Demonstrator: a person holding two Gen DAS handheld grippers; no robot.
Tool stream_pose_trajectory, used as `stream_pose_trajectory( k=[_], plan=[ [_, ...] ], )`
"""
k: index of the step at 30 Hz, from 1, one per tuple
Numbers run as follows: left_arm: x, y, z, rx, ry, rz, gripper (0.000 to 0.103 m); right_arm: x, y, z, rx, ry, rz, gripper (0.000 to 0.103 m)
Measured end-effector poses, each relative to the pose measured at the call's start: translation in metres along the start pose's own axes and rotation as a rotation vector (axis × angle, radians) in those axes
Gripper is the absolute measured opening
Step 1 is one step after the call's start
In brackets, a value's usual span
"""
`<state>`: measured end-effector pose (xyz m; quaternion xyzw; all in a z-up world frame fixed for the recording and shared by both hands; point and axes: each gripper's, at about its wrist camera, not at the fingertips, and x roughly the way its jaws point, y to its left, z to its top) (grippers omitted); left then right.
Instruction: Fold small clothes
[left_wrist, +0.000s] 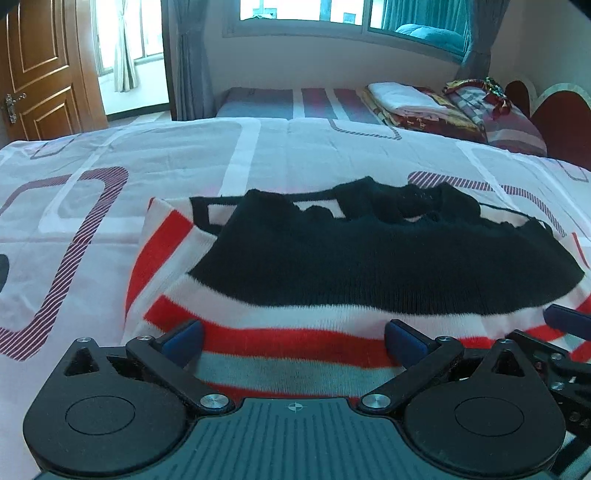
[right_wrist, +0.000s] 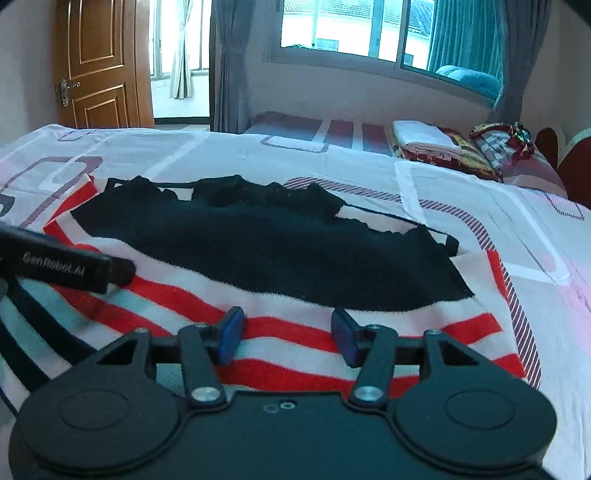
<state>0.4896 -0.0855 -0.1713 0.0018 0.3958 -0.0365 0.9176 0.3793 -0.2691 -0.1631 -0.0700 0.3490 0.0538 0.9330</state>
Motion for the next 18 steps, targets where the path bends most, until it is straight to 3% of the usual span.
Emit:
stream_pose_trajectory(
  k=[2,5,9,12,18],
  plan=[
    [0.001,0.000,0.001,-0.004,-0.004,0.000,0.103,-0.001,-0.003,0.003,0.025,0.005,0.010,0.052],
    [-0.001,-0.001,0.000,-0.009,-0.002,0.004,0.103,-0.013,-0.008,0.008,0.099,-0.053,0.022,0.052],
    [-0.008,0.001,-0.002,-0.006,0.018,0.003,0.103,-0.003,0.002,0.004,0.074,0.003,0.039,0.054],
    [-0.020,0.004,-0.008,-0.003,0.023,0.010,0.103,-0.004,0.006,0.003,0.048,-0.002,0.022,0.055],
    [-0.050,0.011,-0.032,-0.026,0.034,0.002,0.103,-0.024,0.007,0.006,0.092,-0.030,0.085,0.057]
  ],
)
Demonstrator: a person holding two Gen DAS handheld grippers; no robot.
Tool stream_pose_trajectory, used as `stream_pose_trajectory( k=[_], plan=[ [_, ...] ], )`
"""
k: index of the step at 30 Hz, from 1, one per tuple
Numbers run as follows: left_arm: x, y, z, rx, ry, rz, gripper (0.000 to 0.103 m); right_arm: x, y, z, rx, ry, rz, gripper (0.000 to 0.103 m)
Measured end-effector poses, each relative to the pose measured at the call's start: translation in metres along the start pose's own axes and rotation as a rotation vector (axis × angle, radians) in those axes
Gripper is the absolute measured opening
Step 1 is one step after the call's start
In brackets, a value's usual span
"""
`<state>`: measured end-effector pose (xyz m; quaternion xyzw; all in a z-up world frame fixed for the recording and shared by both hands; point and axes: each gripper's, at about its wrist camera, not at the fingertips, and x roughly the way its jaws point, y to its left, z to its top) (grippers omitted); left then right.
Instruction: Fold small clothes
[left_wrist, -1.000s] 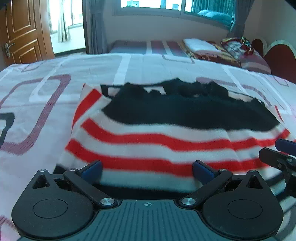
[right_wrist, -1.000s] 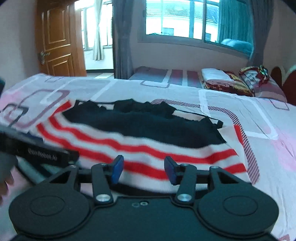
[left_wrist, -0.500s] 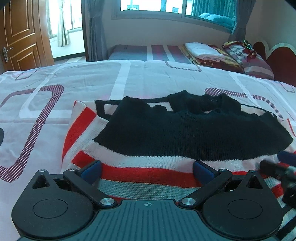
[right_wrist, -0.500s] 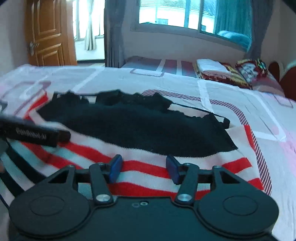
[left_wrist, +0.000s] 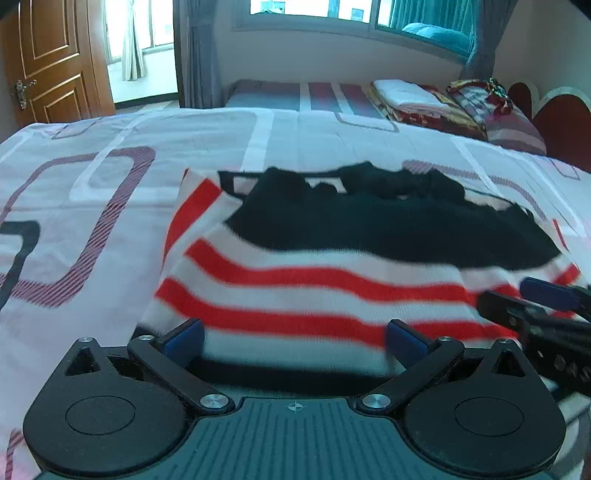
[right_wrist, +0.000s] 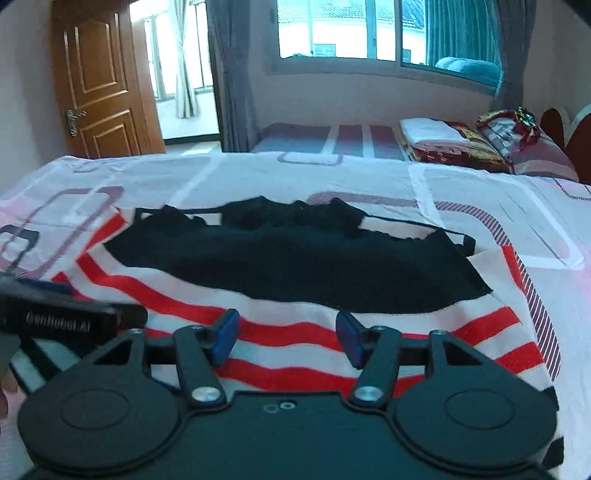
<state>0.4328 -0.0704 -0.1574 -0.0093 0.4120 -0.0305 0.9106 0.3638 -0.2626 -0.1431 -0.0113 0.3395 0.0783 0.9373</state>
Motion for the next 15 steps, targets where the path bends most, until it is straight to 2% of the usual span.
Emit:
stream_pose_trajectory(
  k=[9,13,15],
  plan=[
    [-0.028,0.004,-0.028,-0.040,0.059,0.027,0.103,-0.016,0.010,-0.011,0.034,0.015,0.042,0.059],
    [-0.049,0.016,-0.049,-0.126,0.069,0.010,0.103,-0.027,0.013,-0.018,0.029,0.014,0.050,0.062],
    [-0.056,0.028,-0.062,-0.228,0.087,-0.008,0.103,-0.032,0.011,-0.021,0.035,0.014,0.055,0.062]
  ],
)
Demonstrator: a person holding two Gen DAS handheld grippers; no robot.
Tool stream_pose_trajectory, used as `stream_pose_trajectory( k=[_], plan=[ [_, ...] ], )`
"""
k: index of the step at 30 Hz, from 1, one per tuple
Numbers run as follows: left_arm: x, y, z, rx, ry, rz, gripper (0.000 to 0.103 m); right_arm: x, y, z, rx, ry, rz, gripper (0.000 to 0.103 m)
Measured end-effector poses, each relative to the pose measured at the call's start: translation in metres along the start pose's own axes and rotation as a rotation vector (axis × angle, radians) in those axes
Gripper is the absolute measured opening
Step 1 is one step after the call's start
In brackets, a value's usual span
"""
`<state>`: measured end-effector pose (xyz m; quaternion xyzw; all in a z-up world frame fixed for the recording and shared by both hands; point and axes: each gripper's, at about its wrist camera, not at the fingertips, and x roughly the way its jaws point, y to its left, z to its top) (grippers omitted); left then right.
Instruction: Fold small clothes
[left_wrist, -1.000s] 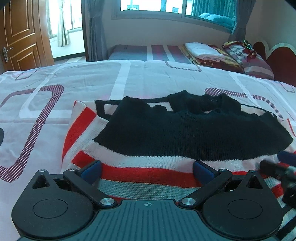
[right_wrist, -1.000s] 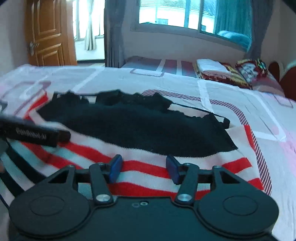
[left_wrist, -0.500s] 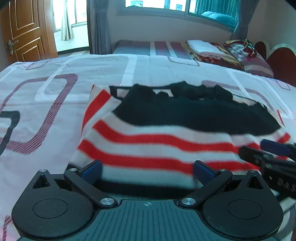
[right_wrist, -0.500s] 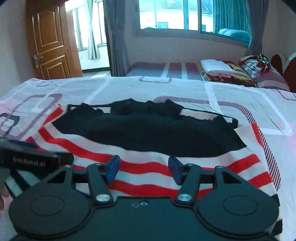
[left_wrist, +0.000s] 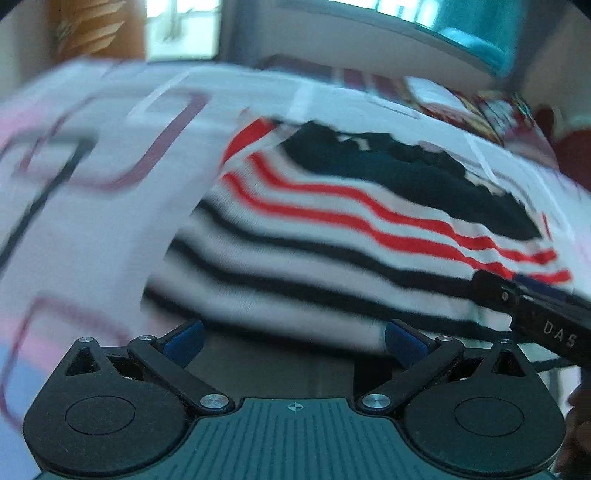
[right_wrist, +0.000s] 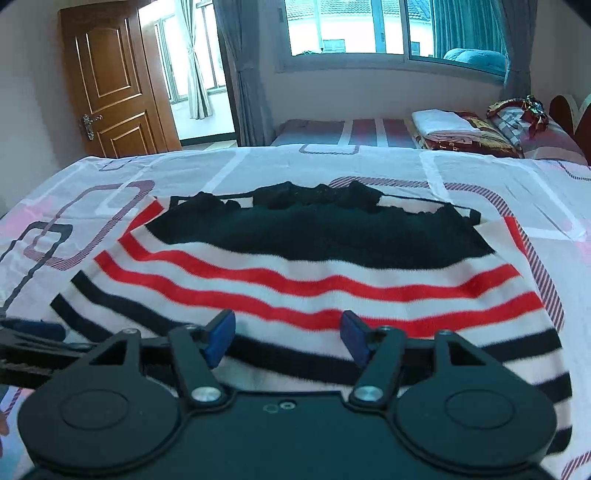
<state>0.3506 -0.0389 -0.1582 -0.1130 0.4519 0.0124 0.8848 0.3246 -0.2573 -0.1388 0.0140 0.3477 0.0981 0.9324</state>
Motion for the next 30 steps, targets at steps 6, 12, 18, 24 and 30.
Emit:
stream_pose_trajectory(
  k=[6,12,18,24,30],
  plan=[
    [-0.002,0.036,-0.026,-0.245,-0.034,-0.148,0.103,-0.006,0.000,-0.009,0.005,0.004,0.005,0.062],
    [0.018,0.047,-0.013,-0.377,-0.078,-0.239,0.083,-0.007,0.002,-0.009,0.007,-0.005,0.019,0.062],
    [0.045,0.052,0.008,-0.421,-0.115,-0.268,0.048,-0.001,0.004,-0.005,0.012,-0.020,0.016,0.062],
    [0.045,0.047,0.017,-0.389,-0.141,-0.235,0.026,0.008,0.004,0.004,-0.007,-0.049,-0.033,0.061],
    [0.021,0.028,0.032,-0.246,-0.227,-0.261,0.020,0.034,0.013,-0.005,-0.108,0.004,-0.104,0.059]
  ],
)
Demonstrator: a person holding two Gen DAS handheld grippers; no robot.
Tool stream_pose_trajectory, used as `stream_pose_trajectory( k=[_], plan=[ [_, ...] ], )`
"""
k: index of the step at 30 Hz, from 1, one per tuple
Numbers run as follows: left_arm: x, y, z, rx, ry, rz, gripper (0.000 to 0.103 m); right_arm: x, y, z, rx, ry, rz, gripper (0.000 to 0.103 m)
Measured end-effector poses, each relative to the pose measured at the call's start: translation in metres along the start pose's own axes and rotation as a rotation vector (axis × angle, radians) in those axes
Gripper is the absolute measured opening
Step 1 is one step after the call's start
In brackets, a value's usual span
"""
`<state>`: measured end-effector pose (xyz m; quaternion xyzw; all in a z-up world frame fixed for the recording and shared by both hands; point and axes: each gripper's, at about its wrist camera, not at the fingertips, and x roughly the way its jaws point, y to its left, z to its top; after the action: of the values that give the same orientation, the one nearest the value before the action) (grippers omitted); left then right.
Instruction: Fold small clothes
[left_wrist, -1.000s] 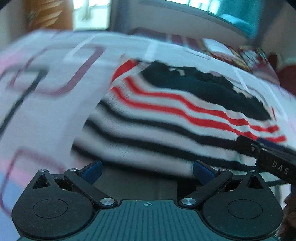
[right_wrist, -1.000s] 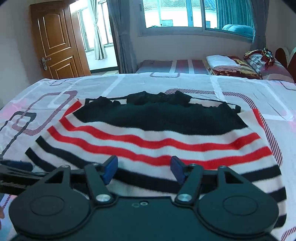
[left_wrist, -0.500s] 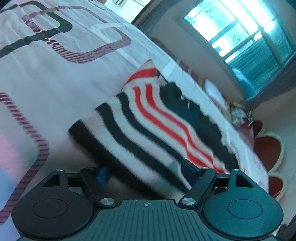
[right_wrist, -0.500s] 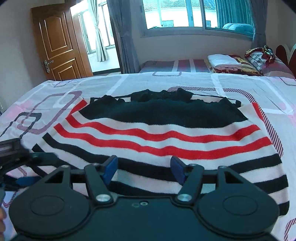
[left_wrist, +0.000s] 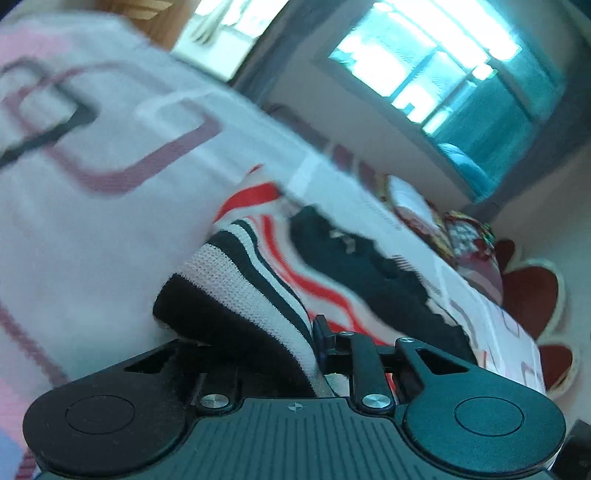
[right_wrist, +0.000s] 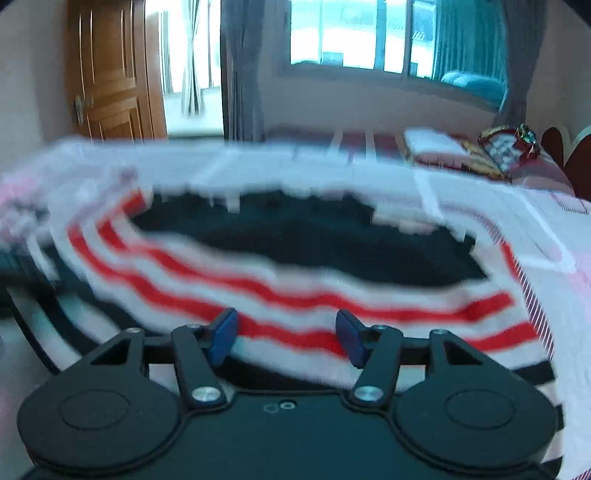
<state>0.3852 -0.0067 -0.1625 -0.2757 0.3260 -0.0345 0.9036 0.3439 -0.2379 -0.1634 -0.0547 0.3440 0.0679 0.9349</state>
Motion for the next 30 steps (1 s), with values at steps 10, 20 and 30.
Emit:
stream_pose_trajectory(
  k=[10,20,30],
  plan=[
    [-0.003,-0.118,0.007,0.367,-0.014,-0.255,0.020,-0.019,-0.018,0.002,0.088,-0.063,0.020,0.056],
    [0.037,-0.178,-0.061,0.588,0.269,-0.311,0.020,-0.071,-0.112,-0.039,0.277,-0.036,-0.080,0.057],
    [-0.032,-0.149,-0.011,0.545,0.074,-0.230,0.094,-0.093,-0.130,-0.032,0.382,-0.066,0.114,0.066]
  ],
)
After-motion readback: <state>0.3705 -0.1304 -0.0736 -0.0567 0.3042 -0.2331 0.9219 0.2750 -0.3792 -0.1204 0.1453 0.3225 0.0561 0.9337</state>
